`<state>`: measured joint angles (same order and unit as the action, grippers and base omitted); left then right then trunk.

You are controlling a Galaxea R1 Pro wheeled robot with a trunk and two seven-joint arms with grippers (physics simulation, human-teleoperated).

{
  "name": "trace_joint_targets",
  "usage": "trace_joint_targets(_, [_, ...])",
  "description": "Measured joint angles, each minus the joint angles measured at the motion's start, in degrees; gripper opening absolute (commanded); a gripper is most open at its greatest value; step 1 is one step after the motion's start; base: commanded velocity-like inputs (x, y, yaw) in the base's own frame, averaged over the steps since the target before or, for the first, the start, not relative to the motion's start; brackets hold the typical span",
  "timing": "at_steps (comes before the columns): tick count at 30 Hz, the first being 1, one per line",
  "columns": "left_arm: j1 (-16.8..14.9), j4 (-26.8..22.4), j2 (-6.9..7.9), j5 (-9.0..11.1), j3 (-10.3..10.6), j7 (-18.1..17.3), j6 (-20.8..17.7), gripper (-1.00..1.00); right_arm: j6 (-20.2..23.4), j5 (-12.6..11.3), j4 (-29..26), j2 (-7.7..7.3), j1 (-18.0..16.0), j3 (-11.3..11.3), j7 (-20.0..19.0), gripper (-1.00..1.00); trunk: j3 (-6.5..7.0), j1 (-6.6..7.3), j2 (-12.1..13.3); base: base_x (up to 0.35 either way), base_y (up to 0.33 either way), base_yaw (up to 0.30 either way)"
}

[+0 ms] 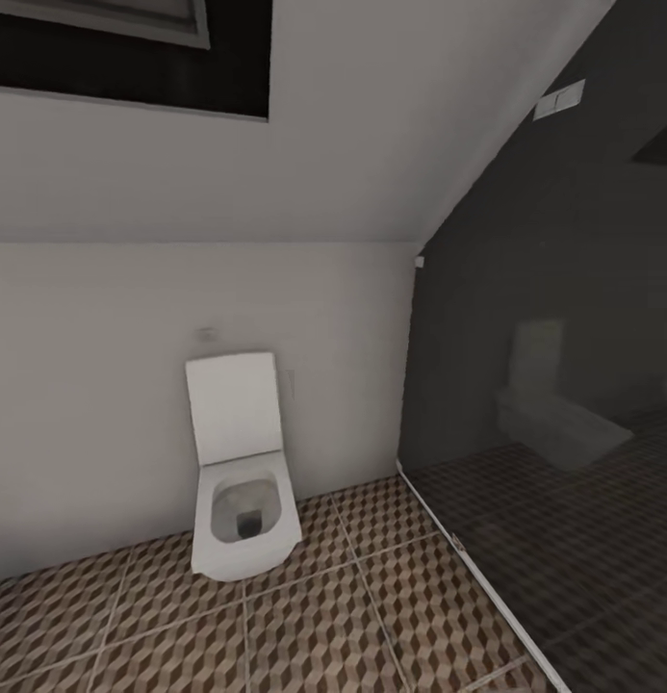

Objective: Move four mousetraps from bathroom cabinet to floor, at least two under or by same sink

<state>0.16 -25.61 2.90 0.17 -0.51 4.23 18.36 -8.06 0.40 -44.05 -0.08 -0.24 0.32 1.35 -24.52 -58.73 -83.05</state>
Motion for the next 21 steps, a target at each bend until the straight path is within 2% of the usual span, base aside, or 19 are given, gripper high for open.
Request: trace_joint_targets(21, [0.0, 0.0, 0.0, 0.0, 0.1, -0.1, 0.4, 1.0, -0.1, 0.0, 0.0, -0.01, 0.0, 0.0, 0.0, 1.0, 0.0, 0.0, 0.0, 0.0, 0.0, -0.274])
